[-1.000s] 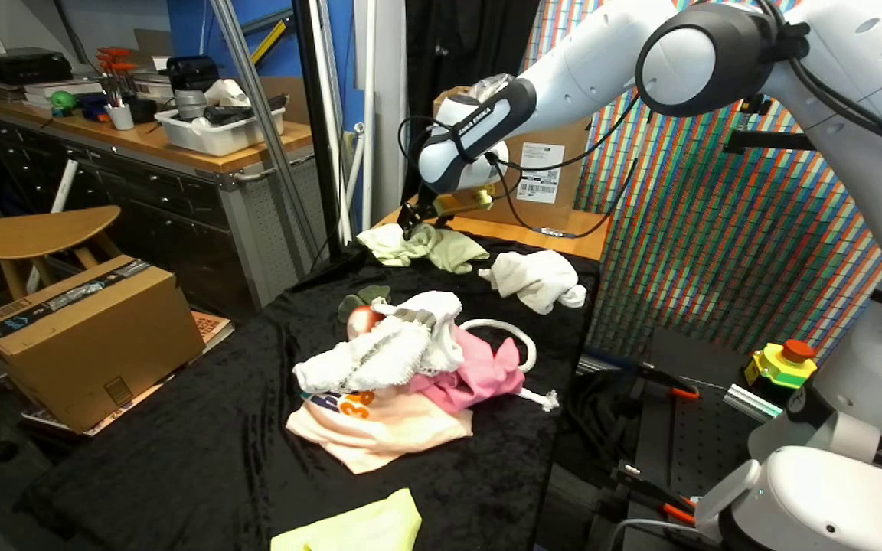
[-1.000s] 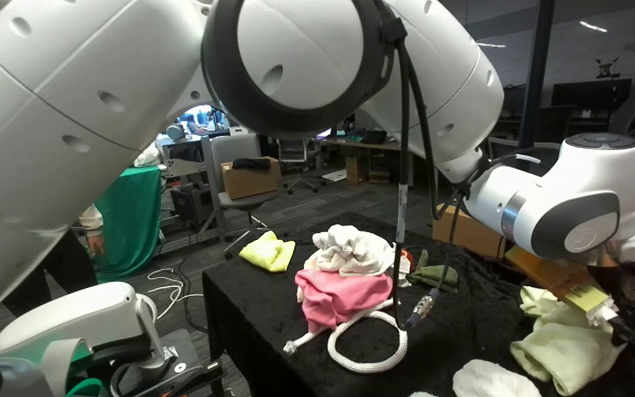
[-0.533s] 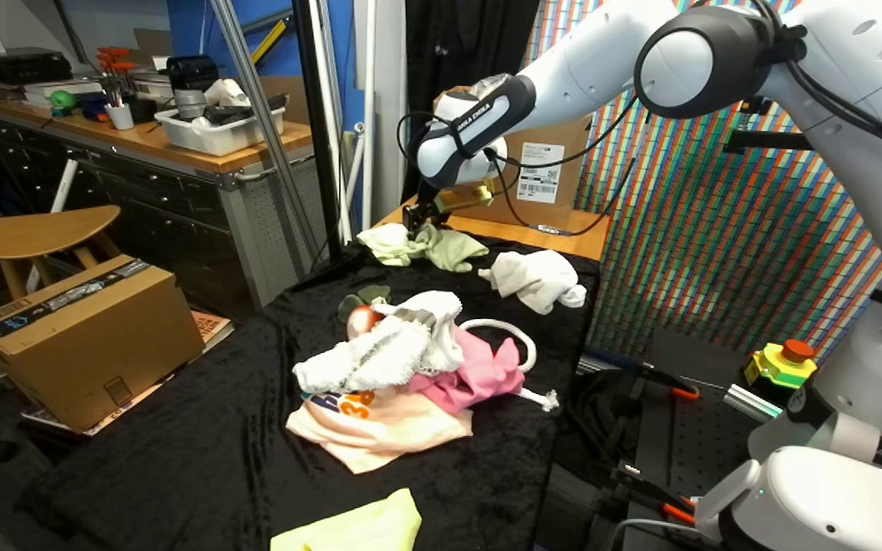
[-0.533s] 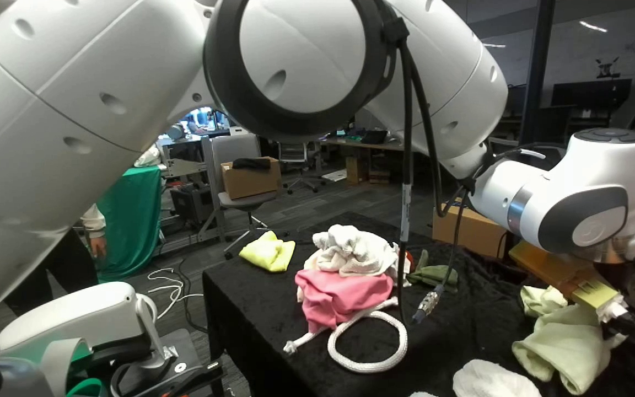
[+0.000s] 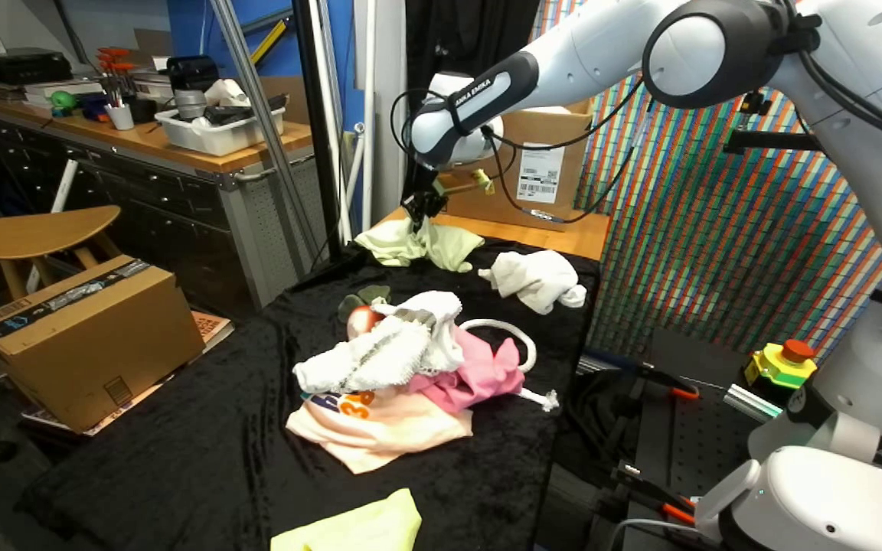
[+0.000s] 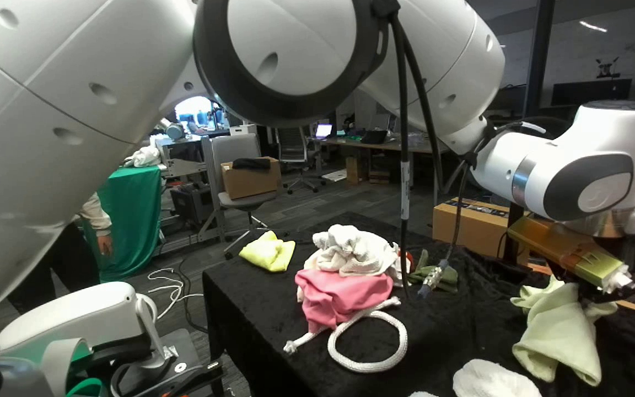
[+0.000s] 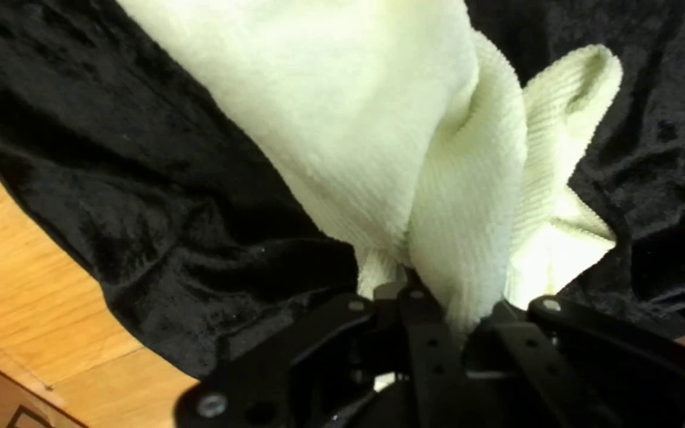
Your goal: Put all the items on the table in one place
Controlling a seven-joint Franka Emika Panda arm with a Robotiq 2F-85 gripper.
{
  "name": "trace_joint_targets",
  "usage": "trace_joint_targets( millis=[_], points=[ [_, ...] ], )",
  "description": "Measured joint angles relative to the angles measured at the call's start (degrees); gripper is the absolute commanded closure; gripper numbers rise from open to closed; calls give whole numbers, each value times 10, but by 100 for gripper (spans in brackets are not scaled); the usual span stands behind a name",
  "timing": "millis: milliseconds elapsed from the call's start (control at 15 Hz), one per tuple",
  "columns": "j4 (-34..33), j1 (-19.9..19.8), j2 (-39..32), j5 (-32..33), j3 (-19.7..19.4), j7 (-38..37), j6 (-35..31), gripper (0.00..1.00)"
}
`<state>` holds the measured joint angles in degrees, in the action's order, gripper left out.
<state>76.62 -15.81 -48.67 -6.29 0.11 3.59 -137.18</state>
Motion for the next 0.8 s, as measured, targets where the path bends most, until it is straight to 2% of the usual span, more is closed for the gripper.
trace_joint_targets(
  millis=[400,800],
  points=[
    [1,0,40,0,8,46,54,90],
    [39,2,134,0,8,99,89,90]
  ],
)
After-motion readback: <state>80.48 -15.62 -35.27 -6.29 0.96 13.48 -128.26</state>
